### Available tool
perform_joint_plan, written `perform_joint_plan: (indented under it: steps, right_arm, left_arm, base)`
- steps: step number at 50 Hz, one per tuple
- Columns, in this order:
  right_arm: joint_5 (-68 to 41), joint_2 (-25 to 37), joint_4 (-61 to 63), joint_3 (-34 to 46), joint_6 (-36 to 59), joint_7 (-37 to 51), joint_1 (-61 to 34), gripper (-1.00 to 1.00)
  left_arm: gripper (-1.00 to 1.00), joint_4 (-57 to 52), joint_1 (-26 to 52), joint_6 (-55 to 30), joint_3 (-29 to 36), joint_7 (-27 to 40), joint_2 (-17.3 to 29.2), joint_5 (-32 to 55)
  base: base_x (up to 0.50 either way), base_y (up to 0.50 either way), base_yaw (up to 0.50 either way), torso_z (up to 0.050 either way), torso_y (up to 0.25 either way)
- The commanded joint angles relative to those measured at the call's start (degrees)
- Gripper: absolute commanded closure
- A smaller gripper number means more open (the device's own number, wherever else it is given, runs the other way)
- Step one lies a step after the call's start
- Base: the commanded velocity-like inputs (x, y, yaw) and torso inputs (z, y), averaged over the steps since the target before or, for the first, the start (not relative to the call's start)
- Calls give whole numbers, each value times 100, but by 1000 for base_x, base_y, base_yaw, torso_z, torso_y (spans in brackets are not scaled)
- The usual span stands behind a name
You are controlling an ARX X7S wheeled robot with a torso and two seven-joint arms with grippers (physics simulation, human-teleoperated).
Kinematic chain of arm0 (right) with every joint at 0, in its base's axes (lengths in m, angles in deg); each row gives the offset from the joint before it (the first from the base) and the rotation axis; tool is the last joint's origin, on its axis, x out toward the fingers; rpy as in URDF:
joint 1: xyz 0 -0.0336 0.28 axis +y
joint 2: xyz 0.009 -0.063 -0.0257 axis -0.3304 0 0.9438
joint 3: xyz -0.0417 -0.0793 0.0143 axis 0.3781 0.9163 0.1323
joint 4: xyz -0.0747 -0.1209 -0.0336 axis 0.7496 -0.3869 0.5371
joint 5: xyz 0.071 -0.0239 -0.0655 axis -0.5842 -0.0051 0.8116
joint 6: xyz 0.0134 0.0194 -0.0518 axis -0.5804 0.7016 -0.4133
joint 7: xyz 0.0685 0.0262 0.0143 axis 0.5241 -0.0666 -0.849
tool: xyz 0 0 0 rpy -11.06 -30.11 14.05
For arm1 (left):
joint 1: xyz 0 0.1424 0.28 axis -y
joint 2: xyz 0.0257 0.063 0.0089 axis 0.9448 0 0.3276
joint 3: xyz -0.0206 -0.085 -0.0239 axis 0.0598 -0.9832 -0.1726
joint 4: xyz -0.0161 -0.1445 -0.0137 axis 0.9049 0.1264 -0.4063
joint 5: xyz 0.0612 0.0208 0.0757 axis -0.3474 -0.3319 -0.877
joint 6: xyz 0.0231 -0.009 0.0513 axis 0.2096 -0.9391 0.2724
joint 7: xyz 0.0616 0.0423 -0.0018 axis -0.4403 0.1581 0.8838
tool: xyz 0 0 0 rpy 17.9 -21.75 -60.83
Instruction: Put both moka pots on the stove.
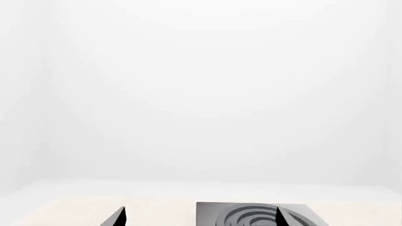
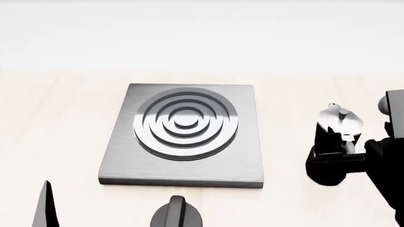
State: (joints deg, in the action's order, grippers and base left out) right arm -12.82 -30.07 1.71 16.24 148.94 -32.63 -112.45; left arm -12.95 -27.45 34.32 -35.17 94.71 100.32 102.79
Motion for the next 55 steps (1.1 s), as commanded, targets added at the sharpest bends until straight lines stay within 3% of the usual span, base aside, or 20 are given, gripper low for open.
perform_joint_plan:
  steps: [1,55]
  right_arm:
    - [51,-62,-340,129,-116,-95,-57,-100]
    - [760,-363,-2265,737,-1505,-480,-128,-100]
  left_arm:
    - [-100,-15,8,-12,11,22,22,22]
    - [-100,67,51,54,125,83,87,31]
  base:
    - [0,0,0,0,0]
    - [0,0,0,0,0]
